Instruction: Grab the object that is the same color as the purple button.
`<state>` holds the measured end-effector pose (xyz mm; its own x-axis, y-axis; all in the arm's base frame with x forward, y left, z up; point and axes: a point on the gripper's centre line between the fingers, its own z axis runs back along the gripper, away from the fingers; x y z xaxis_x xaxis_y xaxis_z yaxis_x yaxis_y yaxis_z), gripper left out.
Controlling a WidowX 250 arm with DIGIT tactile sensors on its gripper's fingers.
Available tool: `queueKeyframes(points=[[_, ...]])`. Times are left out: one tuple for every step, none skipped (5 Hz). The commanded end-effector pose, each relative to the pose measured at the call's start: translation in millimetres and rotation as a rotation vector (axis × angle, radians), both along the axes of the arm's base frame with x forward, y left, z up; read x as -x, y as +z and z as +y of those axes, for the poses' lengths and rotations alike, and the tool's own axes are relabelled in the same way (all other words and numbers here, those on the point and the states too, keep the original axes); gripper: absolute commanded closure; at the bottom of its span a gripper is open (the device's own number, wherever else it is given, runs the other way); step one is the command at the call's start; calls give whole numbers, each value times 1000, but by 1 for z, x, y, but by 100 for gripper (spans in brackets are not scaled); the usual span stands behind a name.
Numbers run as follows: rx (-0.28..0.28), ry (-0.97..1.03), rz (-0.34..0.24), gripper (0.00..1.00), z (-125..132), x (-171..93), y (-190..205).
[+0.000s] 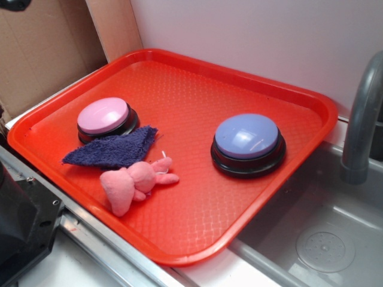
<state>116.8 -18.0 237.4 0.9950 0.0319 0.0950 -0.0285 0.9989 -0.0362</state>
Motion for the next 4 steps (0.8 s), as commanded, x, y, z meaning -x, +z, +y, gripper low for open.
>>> queueKeyframes(points=[[0, 0, 0, 0, 0, 0, 0], [15, 185, 22, 0, 4, -9, -22], [40, 295, 37, 0, 6, -19, -43], [11, 342, 34, 0, 9, -28, -75]])
